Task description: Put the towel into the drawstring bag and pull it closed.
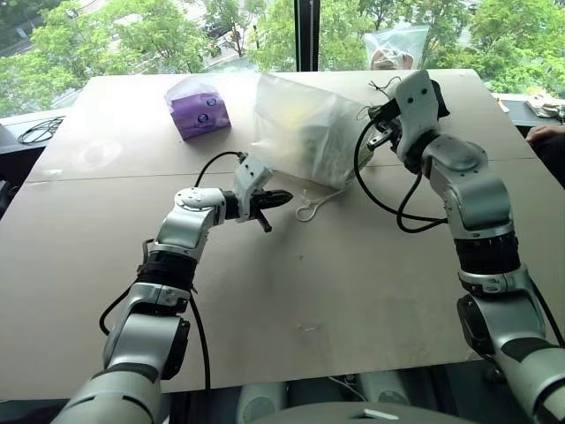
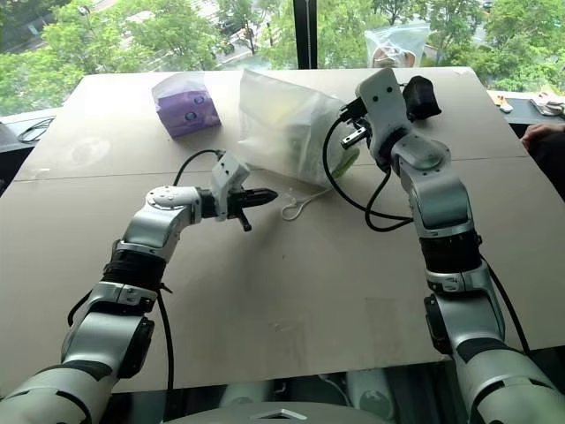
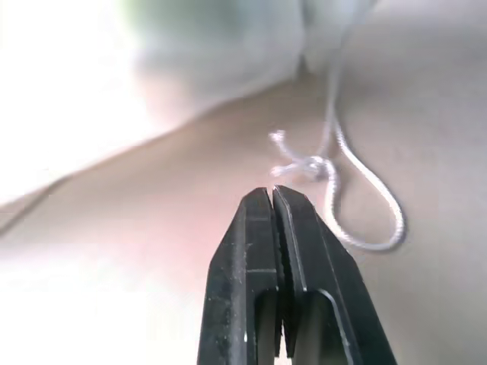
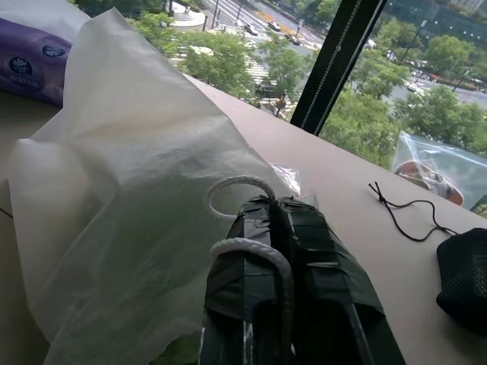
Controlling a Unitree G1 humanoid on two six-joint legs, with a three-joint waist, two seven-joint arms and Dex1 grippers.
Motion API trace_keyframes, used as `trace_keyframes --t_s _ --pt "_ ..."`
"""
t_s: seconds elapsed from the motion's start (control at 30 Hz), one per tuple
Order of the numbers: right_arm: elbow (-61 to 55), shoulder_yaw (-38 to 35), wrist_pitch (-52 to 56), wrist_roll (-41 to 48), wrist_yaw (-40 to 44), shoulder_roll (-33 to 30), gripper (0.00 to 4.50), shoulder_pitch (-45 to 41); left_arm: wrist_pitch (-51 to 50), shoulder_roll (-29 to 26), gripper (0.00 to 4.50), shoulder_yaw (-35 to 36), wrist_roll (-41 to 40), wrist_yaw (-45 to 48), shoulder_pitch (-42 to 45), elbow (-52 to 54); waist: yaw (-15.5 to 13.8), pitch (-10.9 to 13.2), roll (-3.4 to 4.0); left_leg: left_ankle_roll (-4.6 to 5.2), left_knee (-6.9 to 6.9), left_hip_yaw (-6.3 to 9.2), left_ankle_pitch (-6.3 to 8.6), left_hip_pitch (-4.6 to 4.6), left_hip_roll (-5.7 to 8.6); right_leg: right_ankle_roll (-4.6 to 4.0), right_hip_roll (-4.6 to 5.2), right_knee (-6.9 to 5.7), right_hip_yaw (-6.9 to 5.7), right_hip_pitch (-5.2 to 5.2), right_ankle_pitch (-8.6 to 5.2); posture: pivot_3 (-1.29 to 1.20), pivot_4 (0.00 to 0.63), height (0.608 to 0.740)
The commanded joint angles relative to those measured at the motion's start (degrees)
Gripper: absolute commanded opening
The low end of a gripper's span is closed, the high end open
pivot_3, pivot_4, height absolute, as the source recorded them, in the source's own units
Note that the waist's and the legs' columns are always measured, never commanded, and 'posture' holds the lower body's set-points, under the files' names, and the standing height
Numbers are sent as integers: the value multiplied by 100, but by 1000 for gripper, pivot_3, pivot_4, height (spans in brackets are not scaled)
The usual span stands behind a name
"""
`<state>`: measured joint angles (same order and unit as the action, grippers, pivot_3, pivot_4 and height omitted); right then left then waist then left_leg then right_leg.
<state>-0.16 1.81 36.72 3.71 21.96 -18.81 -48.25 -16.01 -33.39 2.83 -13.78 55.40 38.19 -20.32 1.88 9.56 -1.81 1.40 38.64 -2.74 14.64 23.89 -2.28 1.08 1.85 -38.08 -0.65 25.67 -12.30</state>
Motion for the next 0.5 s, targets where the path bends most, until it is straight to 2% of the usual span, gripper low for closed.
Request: trace_keyframes --t_s 0.03,0.13,0.2,0.23,0.3,0.43,0.5 --pt "-280 -278 40 151 -9 -114 0 -276 -161 -404 60 707 -445 -105 -2 674 0 -1 2 0 0 -1 0 1 1 0 3 2 1 0 0 0 150 740" --pt "-175 -278 -2 197 73 -187 0 -233 -931 -419 60 662 -684 -168 -257 1071 -75 -2 3 1 -2 -5 0 -1 8 3 13 9 1 -7 0 0 150 740" --pt "132 -146 -186 103 125 -222 0 -50 -1641 -177 60 178 -869 -44 -368 1433 -106 -2 3 1 -2 -6 0 0 10 3 13 10 1 -9 0 0 150 740" --pt "367 -92 -315 27 89 -212 0 25 -1787 23 574 -133 -722 -125 -271 1346 -143 -3 2 1 -2 -5 0 0 10 3 12 10 0 -9 0 0 150 740" --pt "733 8 -546 -126 14 -210 0 85 -1769 309 1293 -571 -358 -271 -7 982 -212 -3 -1 1 2 -6 0 -1 15 4 13 13 -17 -22 -1 0 150 740" --pt "1480 110 -1013 -412 -318 -117 0 36 -1368 635 3175 -1159 129 -150 541 -89 -129 -1 -2 0 8 -14 0 1 20 2 -5 9 -10 -17 1 0 150 740" --pt "2409 269 -1561 -717 -663 -34 0 -107 -1011 868 3175 -1333 324 -108 907 -782 -92 -2 -1 0 6 -10 -1 -5 17 2 -9 2 -4 -13 0 0 150 740"
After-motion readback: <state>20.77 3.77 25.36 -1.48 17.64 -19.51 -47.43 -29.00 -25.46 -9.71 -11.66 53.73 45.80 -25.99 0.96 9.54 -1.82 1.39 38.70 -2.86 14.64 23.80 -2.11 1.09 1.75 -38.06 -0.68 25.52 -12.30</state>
